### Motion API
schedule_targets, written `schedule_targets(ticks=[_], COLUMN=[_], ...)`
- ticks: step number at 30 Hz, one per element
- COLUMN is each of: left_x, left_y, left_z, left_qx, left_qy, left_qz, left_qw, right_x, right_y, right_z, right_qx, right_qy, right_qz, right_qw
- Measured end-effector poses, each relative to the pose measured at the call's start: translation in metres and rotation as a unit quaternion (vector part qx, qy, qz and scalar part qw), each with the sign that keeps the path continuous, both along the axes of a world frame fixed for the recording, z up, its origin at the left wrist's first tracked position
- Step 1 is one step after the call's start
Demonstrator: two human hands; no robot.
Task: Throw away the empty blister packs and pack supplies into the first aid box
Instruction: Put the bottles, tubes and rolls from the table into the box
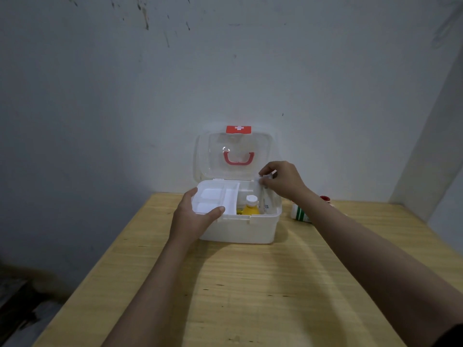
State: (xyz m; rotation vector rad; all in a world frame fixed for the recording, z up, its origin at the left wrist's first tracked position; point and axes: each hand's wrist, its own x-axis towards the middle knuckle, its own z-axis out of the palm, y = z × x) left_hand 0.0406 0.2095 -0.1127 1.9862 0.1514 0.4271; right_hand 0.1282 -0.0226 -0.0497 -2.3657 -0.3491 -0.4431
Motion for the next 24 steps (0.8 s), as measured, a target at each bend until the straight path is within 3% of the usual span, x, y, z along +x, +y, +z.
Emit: schedule_targets(ticks=[13,20,24], left_x=[-0.001,-0.001,0.0], left_y=[-0.001,-0.002,-0.002], left_z=[0.001,0.001,0.0], left_qx=[0.007,0.014,0.008], left_qy=[0.001,0.001,-0.004], left_qz=[0.004,0.008,0.008], left_qw=[1.0,1.0,1.0], right_x=[0.003,-0.014,-0.036], right_y=[-0.003,-0.05,-0.103], right_z=[-0.013,0.001,-0.006], right_qx=[-0.092,0.025,-0.043], right_qy=[-0.013,0.01,0.031], right_qz=[-0.052,-0.025,-0.051], right_qw=[0.994,0.999,0.997])
